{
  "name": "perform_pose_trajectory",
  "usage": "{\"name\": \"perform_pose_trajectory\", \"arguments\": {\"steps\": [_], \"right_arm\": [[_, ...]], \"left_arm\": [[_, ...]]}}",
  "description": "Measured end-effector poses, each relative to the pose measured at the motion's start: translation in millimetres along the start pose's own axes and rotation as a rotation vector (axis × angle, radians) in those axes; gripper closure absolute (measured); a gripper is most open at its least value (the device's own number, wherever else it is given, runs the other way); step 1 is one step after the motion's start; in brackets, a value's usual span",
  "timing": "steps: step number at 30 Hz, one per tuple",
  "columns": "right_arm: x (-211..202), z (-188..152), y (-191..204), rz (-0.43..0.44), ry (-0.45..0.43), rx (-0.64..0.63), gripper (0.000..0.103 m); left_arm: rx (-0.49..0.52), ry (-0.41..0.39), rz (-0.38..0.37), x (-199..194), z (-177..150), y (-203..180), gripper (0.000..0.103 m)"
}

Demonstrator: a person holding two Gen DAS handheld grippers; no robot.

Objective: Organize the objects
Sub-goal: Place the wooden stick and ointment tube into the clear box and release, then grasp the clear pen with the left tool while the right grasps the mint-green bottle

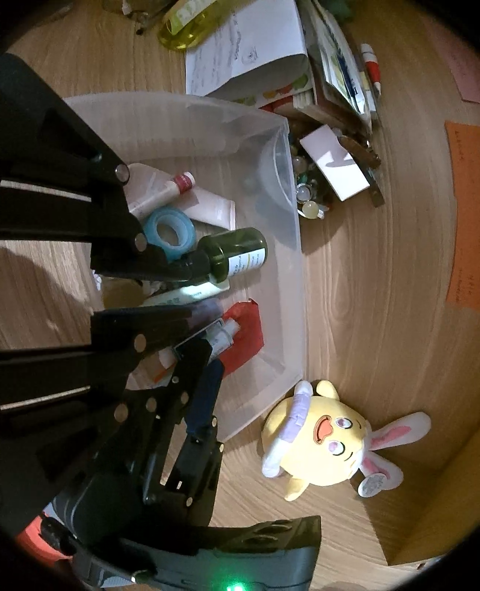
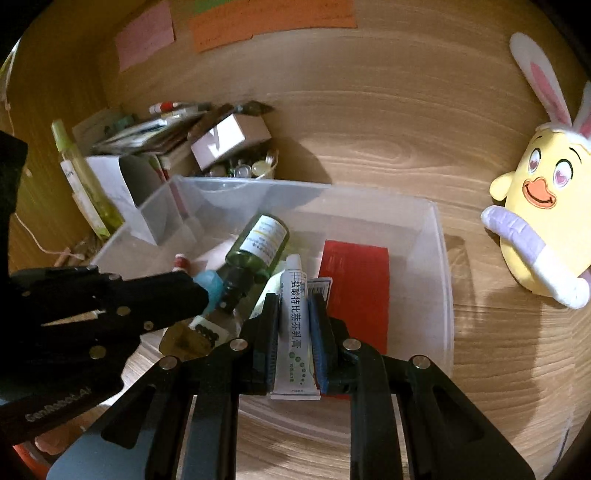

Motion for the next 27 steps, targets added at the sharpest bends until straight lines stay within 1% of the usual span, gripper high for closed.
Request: {"name": "perform_pose_trajectory", "arguments": {"steps": [1, 2, 3, 4, 5, 6, 7, 9, 12, 17, 19, 23, 27], "right_arm": [[-1, 0, 0, -0.001, 0.0, -0.003, 0.088], [-3, 1, -1, 0.0, -0.002, 0.001, 0.085], [-5, 2, -1, 0.0, -0.005, 0.007, 0.079], [-8, 3, -2, 0.001, -0.012, 0.017, 0.076], [-12, 5, -3, 0.002, -0.022, 0.026, 0.07], [-16, 7, -4, 0.002, -0.031, 0.03, 0.066], [-23, 9, -5, 0.005, -0.043, 0.035, 0.065], [-32, 11, -3, 0.014, -0.055, 0.035, 0.063], [-49, 10, 1, 0.03, -0.073, 0.025, 0.057], [-77, -1, 13, 0.058, -0.088, -0.016, 0.051], [-86, -8, 18, 0.069, -0.084, -0.033, 0.05], [-97, -28, 34, 0.12, -0.051, -0.05, 0.05], [-100, -55, 55, 0.181, 0.004, -0.076, 0.05]], "left_arm": [[-0.002, -0.003, -0.002, -3, 0, 0, 0.088], [-0.004, -0.008, -0.001, -5, 1, 0, 0.081], [-0.003, -0.019, 0.001, -10, 2, 0, 0.075], [0.002, -0.031, 0.005, -15, 3, 0, 0.073], [0.007, -0.041, 0.008, -19, 4, 0, 0.068], [0.015, -0.054, 0.012, -24, 5, -1, 0.063], [0.024, -0.07, 0.015, -31, 6, -2, 0.061], [0.035, -0.09, 0.02, -40, 7, -2, 0.048], [0.052, -0.109, 0.026, -57, 5, -2, 0.04], [0.063, -0.113, 0.048, -77, -8, 3, 0.03], [0.067, -0.105, 0.061, -85, -17, 7, 0.029], [0.073, -0.083, 0.086, -97, -37, 12, 0.026], [0.069, -0.052, 0.106, -104, -60, 17, 0.024]]}}
Point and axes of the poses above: each gripper's, at about its wrist camera, not at the fingertips, and x roughly the way its jaws point, y to its left, z to its top, the point moved 7 cm from there along x, roughly the way its jaws point, and after that the axes turned 15 degrees about -y, right-handed, at the moved point
